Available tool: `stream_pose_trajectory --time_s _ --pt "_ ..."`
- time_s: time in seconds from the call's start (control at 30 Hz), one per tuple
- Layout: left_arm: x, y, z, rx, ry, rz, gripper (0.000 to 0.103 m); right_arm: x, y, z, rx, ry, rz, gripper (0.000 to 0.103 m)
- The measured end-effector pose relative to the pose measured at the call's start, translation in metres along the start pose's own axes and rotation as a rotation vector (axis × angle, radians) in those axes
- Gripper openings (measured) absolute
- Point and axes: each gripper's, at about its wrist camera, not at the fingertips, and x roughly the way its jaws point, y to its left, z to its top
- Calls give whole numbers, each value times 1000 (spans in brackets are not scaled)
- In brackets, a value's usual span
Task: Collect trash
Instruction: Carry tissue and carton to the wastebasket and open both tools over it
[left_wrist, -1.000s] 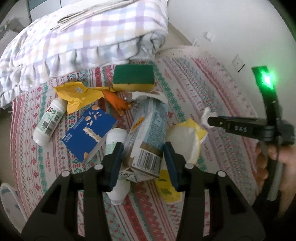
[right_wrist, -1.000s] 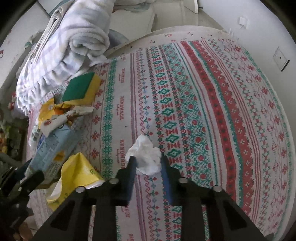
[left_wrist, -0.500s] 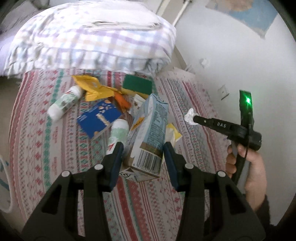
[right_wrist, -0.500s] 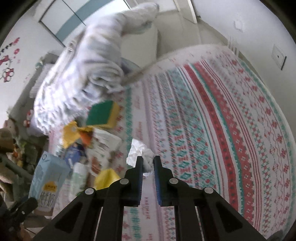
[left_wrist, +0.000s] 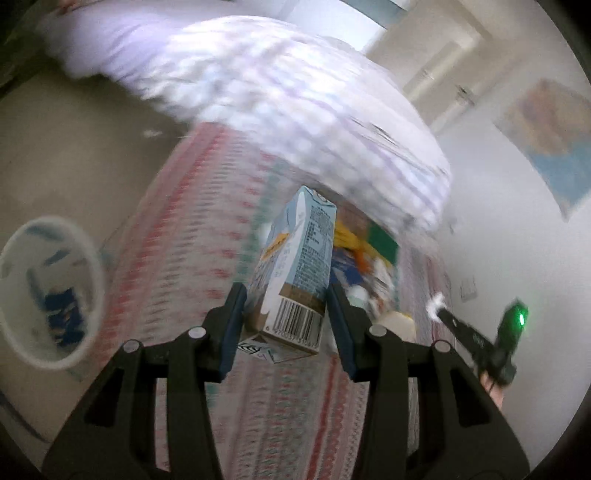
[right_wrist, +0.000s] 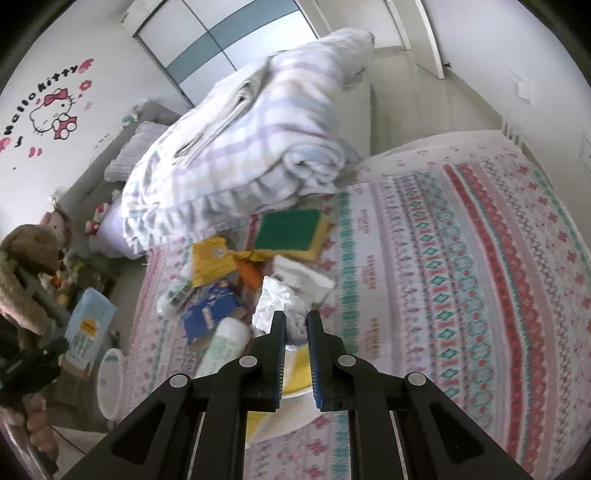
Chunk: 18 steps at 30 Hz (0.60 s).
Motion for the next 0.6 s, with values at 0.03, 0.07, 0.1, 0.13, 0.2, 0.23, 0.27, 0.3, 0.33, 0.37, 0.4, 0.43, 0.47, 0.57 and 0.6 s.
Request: stream_pose_trajectory --time_s 0.03,0.07,0.1,0.13,0.2,0.23,0.27,0.3,0.33,0.37,0.4,0.43,0.47,0.57,0.6 --pt "-6 13 2 -28 -14 13 47 0 6 -3 -8 0 9 12" --pt "-14 31 4 -67 -33 26 47 1 12 -6 -19 2 19 12" --pt "-21 44 4 -96 -43 34 47 2 17 -8 -28 5 29 12" --pt "-28 61 5 -136 -51 40 47 3 24 -12 -41 12 45 12" --pt "-37 88 3 -192 -55 42 47 6 38 -19 -67 26 66 12" --pt "-41 100 3 -217 -54 36 47 8 47 -23 -82 36 79 12" --pt "-45 114 3 -241 -63 44 47 9 54 -27 -92 43 91 12" --pt "-49 123 3 -248 -69 55 47 12 64 -32 -103 54 108 12" --pt "-49 130 4 -250 -73 79 47 15 73 -35 -108 64 126 12" --pt "-46 136 5 -245 -65 112 47 19 83 -39 -113 72 144 12" --pt "-43 139 5 -240 -51 137 47 24 96 -44 -123 80 163 12" --pt "-38 144 5 -241 -30 159 47 29 110 -49 -134 88 177 12" --pt "-32 150 4 -251 -7 174 47 35 124 -55 -147 102 198 12" --pt "-27 165 4 -292 19 195 47 61 177 -78 -175 174 280 12" --pt "-28 170 2 -300 22 213 47 67 190 -86 -181 188 300 12"
